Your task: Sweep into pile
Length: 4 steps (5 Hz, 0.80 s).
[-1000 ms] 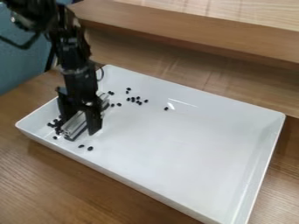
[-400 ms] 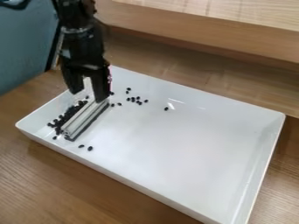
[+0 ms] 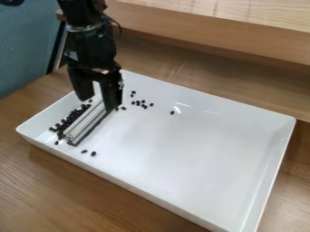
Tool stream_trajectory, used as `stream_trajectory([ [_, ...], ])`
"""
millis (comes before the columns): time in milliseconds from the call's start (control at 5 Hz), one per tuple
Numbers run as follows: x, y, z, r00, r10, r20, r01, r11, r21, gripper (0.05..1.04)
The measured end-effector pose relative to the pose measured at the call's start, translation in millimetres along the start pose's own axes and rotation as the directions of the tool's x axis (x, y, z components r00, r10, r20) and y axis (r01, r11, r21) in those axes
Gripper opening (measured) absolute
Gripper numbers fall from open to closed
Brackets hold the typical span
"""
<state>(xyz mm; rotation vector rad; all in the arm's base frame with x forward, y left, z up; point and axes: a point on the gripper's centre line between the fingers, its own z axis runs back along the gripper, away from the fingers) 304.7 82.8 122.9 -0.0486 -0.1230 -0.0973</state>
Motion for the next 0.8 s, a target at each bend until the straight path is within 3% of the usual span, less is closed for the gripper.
stream_trajectory([
  [600, 5.3, -51.1, 3.5, 0.993, -0.117, 0.011, 0.117, 0.993, -0.018, 0.999],
  [800, 5.6, -56.5, 12.9, 0.988, -0.148, 0.041, 0.149, 0.989, -0.011, 0.999],
])
